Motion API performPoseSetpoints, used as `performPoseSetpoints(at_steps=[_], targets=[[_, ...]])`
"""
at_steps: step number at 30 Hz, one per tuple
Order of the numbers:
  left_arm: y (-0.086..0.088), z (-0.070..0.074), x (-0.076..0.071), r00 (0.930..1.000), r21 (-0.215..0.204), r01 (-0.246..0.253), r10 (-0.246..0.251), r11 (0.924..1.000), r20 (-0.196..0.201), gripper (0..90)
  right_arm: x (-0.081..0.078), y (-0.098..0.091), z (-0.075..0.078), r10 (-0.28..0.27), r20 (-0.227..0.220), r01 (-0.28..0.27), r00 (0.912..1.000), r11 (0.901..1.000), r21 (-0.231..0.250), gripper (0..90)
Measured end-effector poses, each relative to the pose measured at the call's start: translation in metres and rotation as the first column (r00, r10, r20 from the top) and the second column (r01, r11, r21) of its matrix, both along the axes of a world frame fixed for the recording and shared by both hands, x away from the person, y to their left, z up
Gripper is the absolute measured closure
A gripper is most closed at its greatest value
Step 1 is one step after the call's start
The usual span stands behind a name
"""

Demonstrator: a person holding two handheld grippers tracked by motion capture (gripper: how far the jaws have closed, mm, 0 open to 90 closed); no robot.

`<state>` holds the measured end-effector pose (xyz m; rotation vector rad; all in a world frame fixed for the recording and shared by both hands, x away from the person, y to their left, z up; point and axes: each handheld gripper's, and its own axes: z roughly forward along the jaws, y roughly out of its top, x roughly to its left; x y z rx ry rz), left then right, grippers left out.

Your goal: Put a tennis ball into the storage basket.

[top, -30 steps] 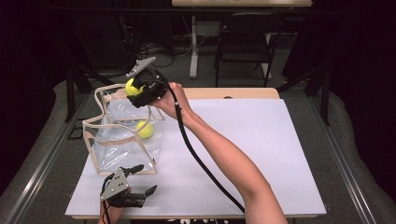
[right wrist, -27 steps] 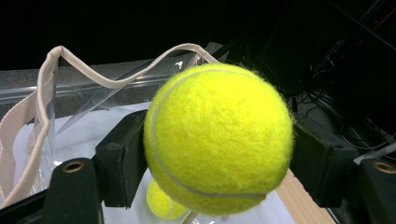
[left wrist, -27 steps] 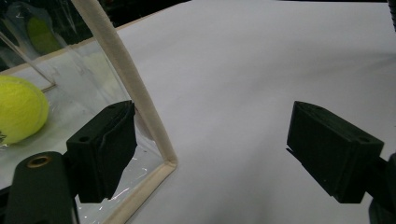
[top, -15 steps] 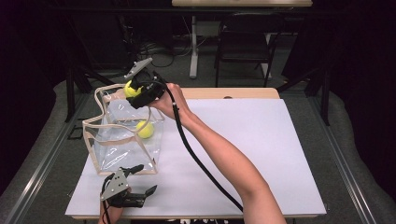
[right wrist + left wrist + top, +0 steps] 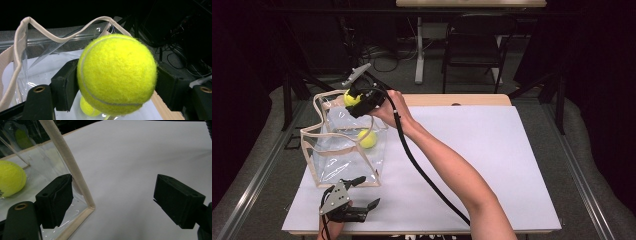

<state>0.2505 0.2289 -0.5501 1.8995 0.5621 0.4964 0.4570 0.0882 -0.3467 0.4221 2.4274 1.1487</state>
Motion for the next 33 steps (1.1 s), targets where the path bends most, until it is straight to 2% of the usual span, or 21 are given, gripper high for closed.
performPoseSetpoints(at_steps=[33], targets=[[0.000, 0.000, 0.000, 1.0000, 0.000, 0.000, 0.000, 1.0000, 0.002, 16.0, 0.004, 0.015, -0.015, 0.015, -0.043, -0.018, 0.9990, 0.9967, -0.079, 25.9]])
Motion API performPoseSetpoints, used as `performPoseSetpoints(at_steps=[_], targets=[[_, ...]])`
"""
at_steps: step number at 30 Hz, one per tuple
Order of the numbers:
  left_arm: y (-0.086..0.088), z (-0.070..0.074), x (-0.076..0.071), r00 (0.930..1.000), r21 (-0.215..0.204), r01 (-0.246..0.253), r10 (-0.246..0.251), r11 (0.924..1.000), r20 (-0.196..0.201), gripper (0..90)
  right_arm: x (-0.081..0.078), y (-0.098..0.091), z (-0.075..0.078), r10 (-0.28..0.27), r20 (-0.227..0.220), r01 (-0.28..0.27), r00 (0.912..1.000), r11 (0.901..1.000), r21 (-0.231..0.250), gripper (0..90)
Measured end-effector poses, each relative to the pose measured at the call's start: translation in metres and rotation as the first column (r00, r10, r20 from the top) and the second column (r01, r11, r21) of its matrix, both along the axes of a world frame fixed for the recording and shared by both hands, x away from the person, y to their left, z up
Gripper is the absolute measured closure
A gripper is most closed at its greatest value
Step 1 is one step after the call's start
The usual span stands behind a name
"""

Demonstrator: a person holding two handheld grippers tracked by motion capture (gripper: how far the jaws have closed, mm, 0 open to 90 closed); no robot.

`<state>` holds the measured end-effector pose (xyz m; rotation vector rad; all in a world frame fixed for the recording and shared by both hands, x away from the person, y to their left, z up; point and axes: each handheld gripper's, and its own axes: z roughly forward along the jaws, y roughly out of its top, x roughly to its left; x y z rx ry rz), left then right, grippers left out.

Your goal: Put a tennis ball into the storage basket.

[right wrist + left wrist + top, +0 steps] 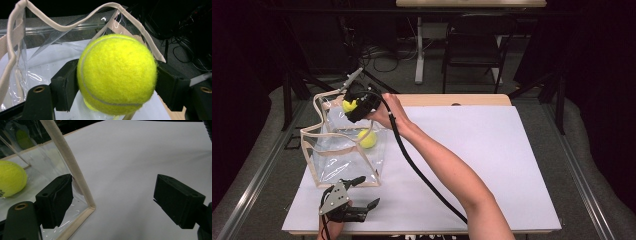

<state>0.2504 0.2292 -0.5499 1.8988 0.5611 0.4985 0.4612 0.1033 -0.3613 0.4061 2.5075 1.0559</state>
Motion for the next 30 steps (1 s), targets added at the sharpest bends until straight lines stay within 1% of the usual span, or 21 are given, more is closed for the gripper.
performPoseSetpoints(at_steps=[4, 11, 18, 21, 23, 24, 25, 26, 27, 30], targets=[[0.000, 0.000, 0.000, 1.0000, -0.001, 0.000, 0.000, 1.0000, 0.001, 16.0, 0.000, 0.002, -0.002, 0.004, -0.012, -0.005, 0.9999, 0.9999, -0.009, 25.8], [0.000, 0.000, 0.000, 1.0000, 0.000, 0.000, 0.000, 1.0000, 0.002, 16.0, 0.000, 0.004, -0.004, 0.004, -0.016, -0.004, 0.9999, 0.9998, -0.018, 25.7], [0.000, 0.000, 0.000, 1.0000, 0.001, 0.001, -0.001, 1.0000, 0.001, 16.0, 0.003, 0.008, -0.009, -0.004, -0.019, 0.003, 0.9998, 0.9990, -0.045, 25.6], [0.000, 0.000, 0.000, 1.0000, -0.001, -0.003, 0.003, 1.0000, 0.004, 16.0, 0.003, 0.010, -0.010, -0.005, -0.020, 0.004, 0.9998, 0.9988, -0.048, 25.4], [0.000, 0.000, 0.000, 1.0000, 0.001, 0.001, -0.001, 1.0000, 0.000, 16.0, 0.004, 0.011, -0.011, -0.010, -0.033, 0.008, 0.9994, 0.9986, -0.052, 22.2], [0.000, 0.000, 0.000, 1.0000, 0.001, 0.002, -0.002, 1.0000, 0.001, 16.0, 0.005, 0.011, -0.012, -0.011, -0.047, 0.009, 0.9988, 0.9985, -0.054, 17.2], [0.000, 0.000, 0.000, 1.0000, -0.002, -0.002, 0.002, 1.0000, 0.002, 16.0, 0.005, 0.010, -0.011, -0.014, -0.053, 0.012, 0.9985, 0.9988, -0.047, 14.3], [0.001, 0.000, 0.000, 1.0000, -0.004, 0.005, -0.005, 1.0000, 0.000, 16.0, 0.005, 0.009, -0.010, -0.015, -0.055, 0.013, 0.9984, 0.9994, -0.032, 11.9], [0.001, 0.000, 0.000, 1.0000, -0.004, 0.001, -0.001, 1.0000, 0.001, 16.0, 0.004, 0.007, -0.009, -0.020, -0.054, 0.019, 0.9984, 0.9997, -0.019, 8.7], [0.001, 0.000, 0.000, 1.0000, -0.003, 0.001, -0.001, 1.0000, 0.002, 16.0, 0.003, 0.000, -0.004, -0.014, -0.065, 0.016, 0.9978, 0.9996, 0.023, 4.5]])
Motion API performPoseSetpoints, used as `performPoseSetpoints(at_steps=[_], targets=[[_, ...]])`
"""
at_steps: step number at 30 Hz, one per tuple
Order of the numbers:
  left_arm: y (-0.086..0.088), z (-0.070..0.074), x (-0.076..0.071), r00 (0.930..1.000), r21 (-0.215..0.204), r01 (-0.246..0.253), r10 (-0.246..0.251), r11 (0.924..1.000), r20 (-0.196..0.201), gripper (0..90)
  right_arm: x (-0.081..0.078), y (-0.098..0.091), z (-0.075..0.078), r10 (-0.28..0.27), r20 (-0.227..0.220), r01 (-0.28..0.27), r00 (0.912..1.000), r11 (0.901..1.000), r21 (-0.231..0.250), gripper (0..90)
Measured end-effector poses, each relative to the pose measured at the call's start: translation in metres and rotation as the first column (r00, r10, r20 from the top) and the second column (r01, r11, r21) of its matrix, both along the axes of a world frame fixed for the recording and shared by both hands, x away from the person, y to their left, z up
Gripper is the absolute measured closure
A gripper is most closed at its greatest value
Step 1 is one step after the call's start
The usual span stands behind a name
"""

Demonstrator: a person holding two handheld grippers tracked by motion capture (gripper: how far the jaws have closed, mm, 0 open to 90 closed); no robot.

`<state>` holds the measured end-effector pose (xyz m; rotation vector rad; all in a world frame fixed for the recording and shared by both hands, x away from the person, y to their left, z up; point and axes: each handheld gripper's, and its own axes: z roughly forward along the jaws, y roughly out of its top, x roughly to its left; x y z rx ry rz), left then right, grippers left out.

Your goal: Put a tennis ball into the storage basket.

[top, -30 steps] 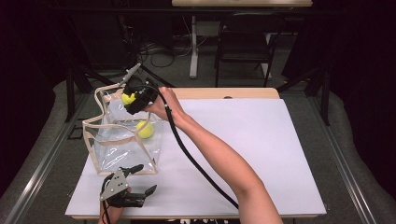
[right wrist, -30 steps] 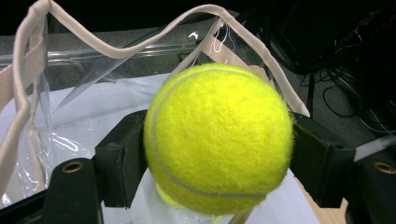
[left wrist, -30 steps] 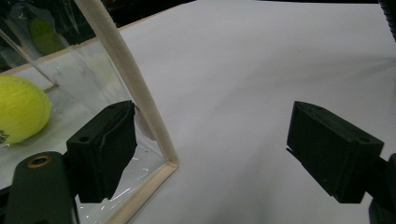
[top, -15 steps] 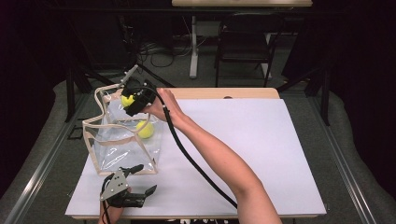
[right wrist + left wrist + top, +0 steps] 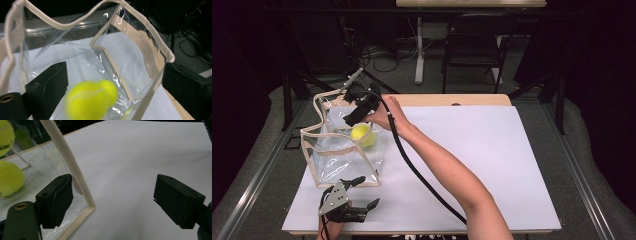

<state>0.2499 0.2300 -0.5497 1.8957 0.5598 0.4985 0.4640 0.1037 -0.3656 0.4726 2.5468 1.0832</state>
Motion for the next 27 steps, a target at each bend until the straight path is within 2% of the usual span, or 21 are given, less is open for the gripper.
performPoseSetpoints(at_steps=[4, 13, 27], targets=[[-0.001, 0.000, 0.000, 1.0000, 0.000, 0.001, -0.001, 1.0000, 0.001, 16.0, -0.006, -0.013, 0.006, 0.025, -0.020, -0.024, 0.9995, 0.9985, 0.048, 1.7], [-0.002, 0.000, 0.000, 1.0000, 0.005, 0.005, -0.005, 1.0000, -0.004, 16.0, -0.021, -0.040, 0.014, 0.064, -0.013, -0.062, 0.9979, 0.9940, 0.090, 0.0], [-0.001, 0.000, 0.000, 1.0000, 0.004, 0.003, -0.003, 1.0000, -0.004, 16.0, -0.028, -0.077, 0.011, 0.043, -0.011, -0.042, 0.9990, 0.9935, 0.106, 0.0]])
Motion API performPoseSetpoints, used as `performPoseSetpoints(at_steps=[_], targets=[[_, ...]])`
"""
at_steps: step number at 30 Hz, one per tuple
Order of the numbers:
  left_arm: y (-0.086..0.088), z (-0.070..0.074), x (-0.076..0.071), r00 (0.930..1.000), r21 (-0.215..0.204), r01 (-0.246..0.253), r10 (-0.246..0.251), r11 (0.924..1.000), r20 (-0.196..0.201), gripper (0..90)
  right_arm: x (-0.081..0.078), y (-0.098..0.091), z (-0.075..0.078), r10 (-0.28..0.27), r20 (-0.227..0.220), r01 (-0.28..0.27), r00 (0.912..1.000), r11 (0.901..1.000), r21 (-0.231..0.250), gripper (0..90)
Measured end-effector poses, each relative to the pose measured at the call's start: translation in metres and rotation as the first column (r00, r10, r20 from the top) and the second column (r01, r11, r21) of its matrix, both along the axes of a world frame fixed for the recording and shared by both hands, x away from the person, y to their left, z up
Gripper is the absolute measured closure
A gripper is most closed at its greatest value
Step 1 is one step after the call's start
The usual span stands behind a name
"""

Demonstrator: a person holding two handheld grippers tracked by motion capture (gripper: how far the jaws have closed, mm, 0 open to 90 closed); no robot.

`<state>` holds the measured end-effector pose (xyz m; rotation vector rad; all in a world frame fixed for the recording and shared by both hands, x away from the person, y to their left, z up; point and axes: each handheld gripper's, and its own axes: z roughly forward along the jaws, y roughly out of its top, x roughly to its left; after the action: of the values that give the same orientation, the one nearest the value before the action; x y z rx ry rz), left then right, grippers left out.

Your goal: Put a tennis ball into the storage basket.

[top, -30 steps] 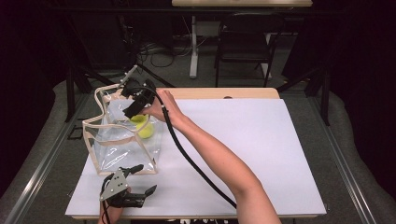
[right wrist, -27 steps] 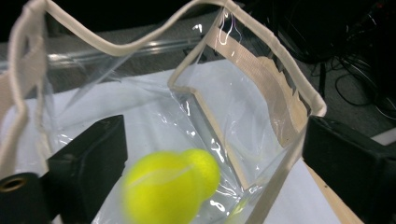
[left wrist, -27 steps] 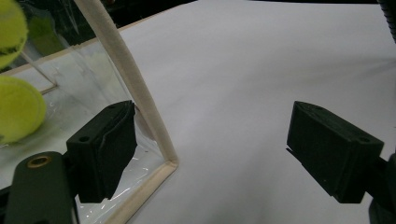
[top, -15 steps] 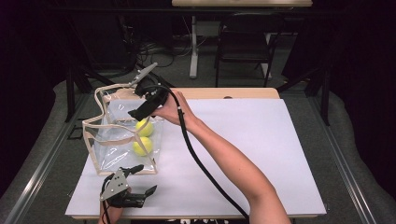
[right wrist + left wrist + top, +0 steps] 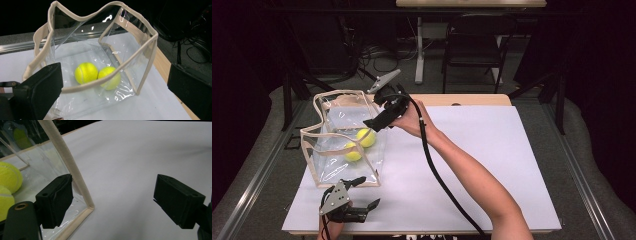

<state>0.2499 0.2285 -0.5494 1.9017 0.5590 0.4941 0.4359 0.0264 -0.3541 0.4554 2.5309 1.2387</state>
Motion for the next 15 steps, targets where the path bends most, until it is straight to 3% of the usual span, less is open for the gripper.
performPoseSetpoints(at_steps=[15], targets=[[-0.003, 0.001, 0.001, 1.0000, -0.006, -0.001, 0.001, 1.0000, 0.004, 16.0, -0.010, -0.033, -0.008, -0.028, 0.012, 0.028, 0.9995, 0.9996, -0.005, 0.0]])
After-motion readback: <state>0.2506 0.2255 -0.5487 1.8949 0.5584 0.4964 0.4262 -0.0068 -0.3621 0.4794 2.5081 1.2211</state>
